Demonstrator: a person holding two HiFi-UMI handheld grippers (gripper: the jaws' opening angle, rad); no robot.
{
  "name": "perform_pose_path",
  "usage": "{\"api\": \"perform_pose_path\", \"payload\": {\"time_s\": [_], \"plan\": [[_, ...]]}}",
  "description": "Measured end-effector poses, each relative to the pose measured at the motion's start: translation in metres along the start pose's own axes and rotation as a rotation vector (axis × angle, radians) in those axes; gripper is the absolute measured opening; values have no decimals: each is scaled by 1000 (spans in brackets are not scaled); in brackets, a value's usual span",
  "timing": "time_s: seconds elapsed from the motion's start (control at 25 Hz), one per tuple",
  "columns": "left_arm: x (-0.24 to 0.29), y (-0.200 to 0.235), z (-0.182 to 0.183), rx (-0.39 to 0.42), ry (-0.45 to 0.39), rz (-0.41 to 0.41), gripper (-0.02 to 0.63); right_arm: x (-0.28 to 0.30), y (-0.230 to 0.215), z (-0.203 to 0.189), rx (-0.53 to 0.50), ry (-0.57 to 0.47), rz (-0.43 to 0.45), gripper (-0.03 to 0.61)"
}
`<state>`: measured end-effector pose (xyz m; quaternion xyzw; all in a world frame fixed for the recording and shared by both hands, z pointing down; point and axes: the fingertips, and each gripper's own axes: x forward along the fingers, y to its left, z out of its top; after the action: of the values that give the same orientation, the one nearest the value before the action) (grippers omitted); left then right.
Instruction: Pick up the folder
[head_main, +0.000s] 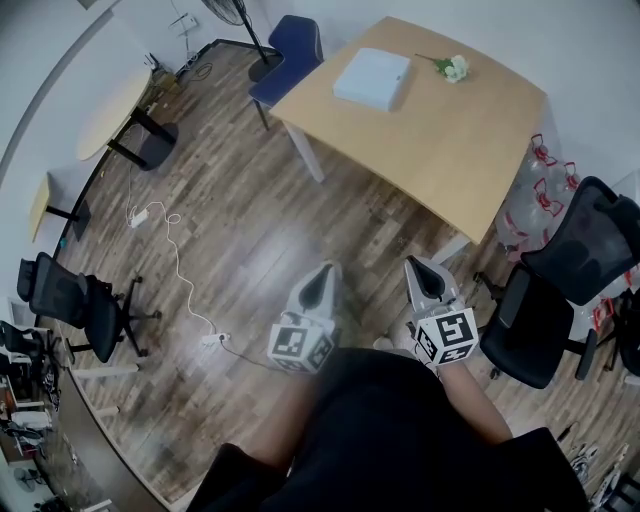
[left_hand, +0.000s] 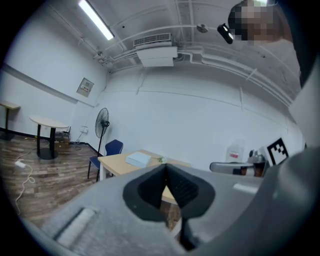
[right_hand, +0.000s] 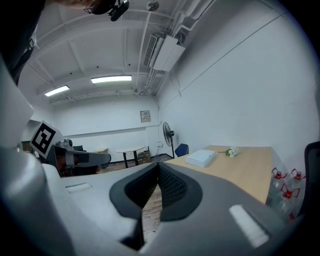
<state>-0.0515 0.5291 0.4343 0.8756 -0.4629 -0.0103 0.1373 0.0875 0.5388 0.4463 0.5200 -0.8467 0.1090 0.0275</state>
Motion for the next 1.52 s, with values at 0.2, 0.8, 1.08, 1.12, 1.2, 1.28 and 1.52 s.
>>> {"api": "perform_pose_path", "payload": {"time_s": [0.2,0.8,1.08,1.12,1.2,1.28,1.52], "plan": [[28,39,3,-10,-10,-9,0,38,-13,0,21,11,-39,0],[175,211,68,-93,25,-77,0,274,-40,60,-14,103,-20,0],[231,300,113,-136,12,-123,0,371,-42,73,-34,181,-58,0],[238,311,119,-151,8,-135,0,382,-42,75,-31,190,-67,0],[250,333,133,-170,-5,-160,2,405,-40,81,-6,193,-82,0],[262,355,145,-155,-20,-172,2,427,-38,87,5,186,-90,0],[289,404,164,-156,-32,-182,2,483,-39,100,-46,197,-125,0]]}}
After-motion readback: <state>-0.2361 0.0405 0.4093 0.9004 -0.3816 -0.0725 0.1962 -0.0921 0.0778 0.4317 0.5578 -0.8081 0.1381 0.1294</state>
